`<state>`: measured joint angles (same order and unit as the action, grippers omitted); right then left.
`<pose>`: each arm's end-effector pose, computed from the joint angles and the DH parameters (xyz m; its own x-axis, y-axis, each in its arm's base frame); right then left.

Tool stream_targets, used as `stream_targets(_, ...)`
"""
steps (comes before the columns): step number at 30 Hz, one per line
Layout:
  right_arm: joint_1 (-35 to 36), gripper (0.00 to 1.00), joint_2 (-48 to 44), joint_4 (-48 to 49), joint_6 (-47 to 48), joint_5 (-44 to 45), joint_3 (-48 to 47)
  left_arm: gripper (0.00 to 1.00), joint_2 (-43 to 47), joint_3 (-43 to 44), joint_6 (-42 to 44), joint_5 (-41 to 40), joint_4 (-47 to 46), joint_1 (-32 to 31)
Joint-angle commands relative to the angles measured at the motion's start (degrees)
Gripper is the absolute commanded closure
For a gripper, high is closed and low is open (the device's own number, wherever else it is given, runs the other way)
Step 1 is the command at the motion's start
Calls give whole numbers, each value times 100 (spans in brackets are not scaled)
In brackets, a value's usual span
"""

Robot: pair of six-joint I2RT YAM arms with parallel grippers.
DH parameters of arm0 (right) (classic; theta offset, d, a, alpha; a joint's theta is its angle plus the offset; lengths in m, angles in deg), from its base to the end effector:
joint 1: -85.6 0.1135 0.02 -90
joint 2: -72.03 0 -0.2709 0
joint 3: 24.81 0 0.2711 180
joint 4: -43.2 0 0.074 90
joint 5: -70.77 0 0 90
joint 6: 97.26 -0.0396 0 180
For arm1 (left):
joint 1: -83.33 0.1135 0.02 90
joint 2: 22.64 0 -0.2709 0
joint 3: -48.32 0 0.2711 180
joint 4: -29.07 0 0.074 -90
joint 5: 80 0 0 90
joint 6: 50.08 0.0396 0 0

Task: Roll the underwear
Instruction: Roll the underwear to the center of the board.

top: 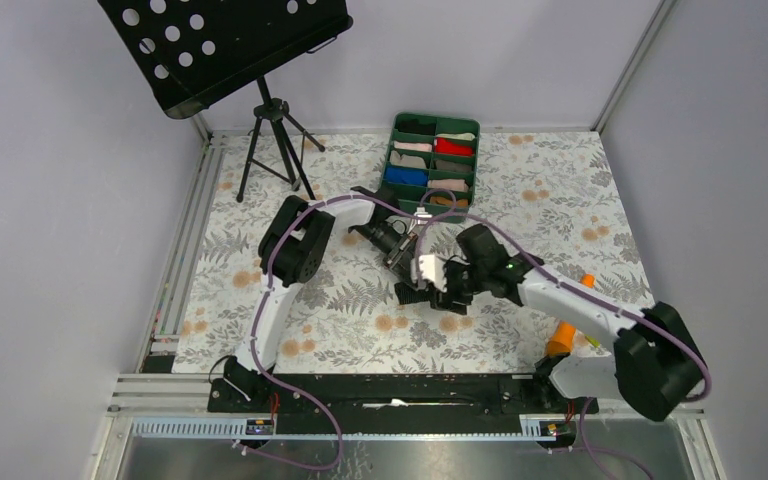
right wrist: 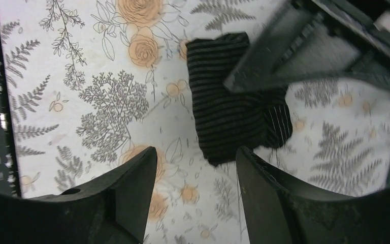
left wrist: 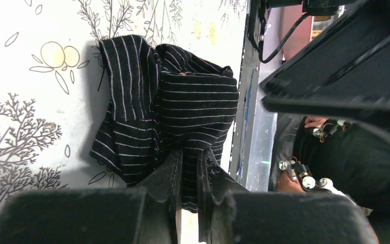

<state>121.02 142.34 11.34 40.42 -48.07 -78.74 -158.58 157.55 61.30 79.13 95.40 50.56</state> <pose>0.2018 0.1670 0.2110 0.1597 -0.6812 -0.7145 -0.9675 0.0356 -0.2502 0.3602 -0.2759 0.0921 -0.7268 0.6223 -0.2908 0.4469 0.1069 -0.8882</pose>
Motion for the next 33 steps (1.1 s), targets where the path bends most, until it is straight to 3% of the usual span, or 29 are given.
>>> stream_targets(1,492,33,424,1019,1219,347,49,100,-416,-28,190,-870,-251,5)
stream_targets(15,649,33,1484,1745,2391,561,316,100,-401,-3,161,-999,-255,52)
stream_targets(17,667,41,1541,1754,2438,603,373,100,-378,13,181,-1018,-218,56)
stream_targets(20,693,81,1609,1322,2482,586,268,93,-371,333,497,-850,266,94)
stream_targets(21,693,87,1617,1160,2488,572,218,88,-365,503,595,-851,479,122)
stream_targets(28,690,92,1523,878,2083,538,201,64,335,1065,522,-1076,757,620)
stream_targets(33,636,94,1738,123,1498,263,-165,59,1489,583,386,-1402,374,848)
